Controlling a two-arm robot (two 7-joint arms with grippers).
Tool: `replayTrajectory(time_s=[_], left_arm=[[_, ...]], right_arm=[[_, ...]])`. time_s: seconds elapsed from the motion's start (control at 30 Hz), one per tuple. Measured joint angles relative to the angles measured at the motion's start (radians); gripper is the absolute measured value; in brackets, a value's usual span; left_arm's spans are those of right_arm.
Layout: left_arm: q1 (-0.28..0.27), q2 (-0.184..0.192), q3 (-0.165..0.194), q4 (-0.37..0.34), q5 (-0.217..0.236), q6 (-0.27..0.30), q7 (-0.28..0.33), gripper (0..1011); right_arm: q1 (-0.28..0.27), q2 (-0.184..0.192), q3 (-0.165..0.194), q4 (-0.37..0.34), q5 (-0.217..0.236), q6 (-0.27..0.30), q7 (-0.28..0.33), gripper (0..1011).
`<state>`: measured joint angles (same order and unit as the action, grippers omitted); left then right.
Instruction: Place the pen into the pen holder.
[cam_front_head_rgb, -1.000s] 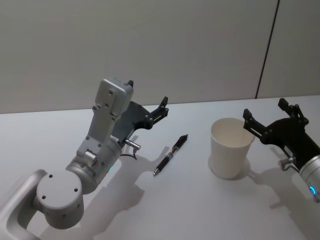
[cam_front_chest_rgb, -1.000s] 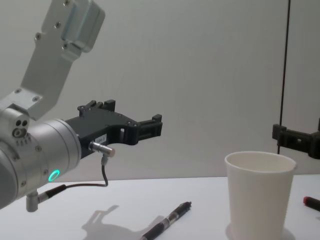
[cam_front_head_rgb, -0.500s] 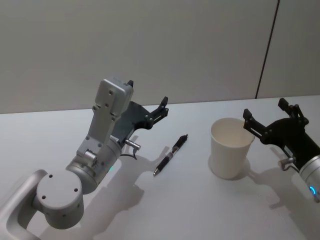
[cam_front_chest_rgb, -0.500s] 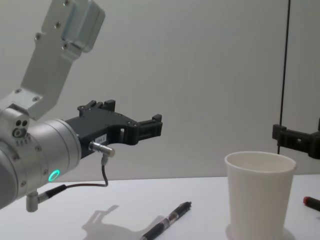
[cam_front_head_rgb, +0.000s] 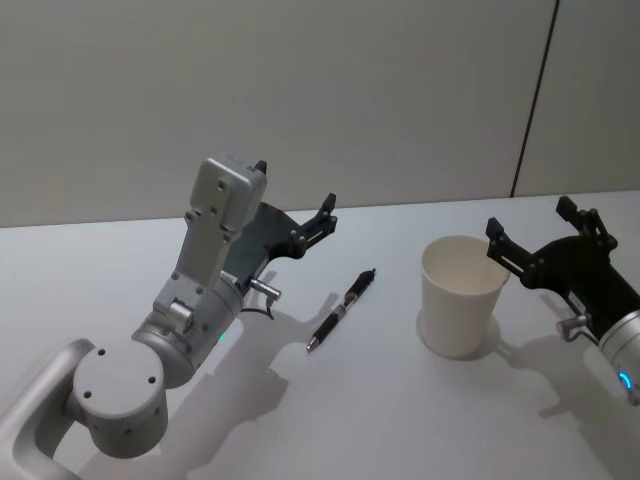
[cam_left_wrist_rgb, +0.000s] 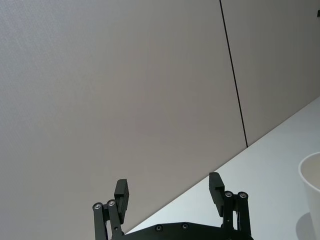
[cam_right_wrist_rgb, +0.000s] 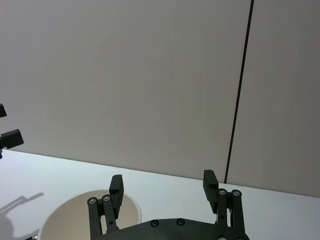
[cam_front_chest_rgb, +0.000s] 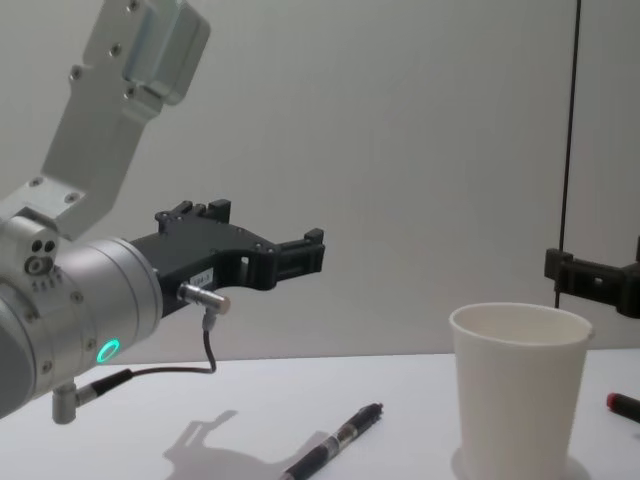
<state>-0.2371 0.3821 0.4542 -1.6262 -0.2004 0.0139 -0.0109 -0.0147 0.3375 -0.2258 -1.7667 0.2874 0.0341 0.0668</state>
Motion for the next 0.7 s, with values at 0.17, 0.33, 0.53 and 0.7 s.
replayTrajectory(time_s=[0.17, 0.33, 0.53, 0.7], left_arm=[[0.0, 0.0, 0.0, 0.0, 0.0, 0.0, 0.0, 1001], [0.0, 0.0, 0.0, 0.0, 0.0, 0.0, 0.0, 1001], [0.0, 0.0, 0.0, 0.0, 0.0, 0.0, 0.0, 1001], [0.0, 0.0, 0.0, 0.0, 0.0, 0.0, 0.0, 1001]], right_arm=[[0.0, 0.0, 0.0, 0.0, 0.0, 0.0, 0.0, 1001], [0.0, 0.0, 0.0, 0.0, 0.0, 0.0, 0.0, 1001], [0.0, 0.0, 0.0, 0.0, 0.0, 0.0, 0.0, 1001], [0.0, 0.0, 0.0, 0.0, 0.0, 0.0, 0.0, 1001]])
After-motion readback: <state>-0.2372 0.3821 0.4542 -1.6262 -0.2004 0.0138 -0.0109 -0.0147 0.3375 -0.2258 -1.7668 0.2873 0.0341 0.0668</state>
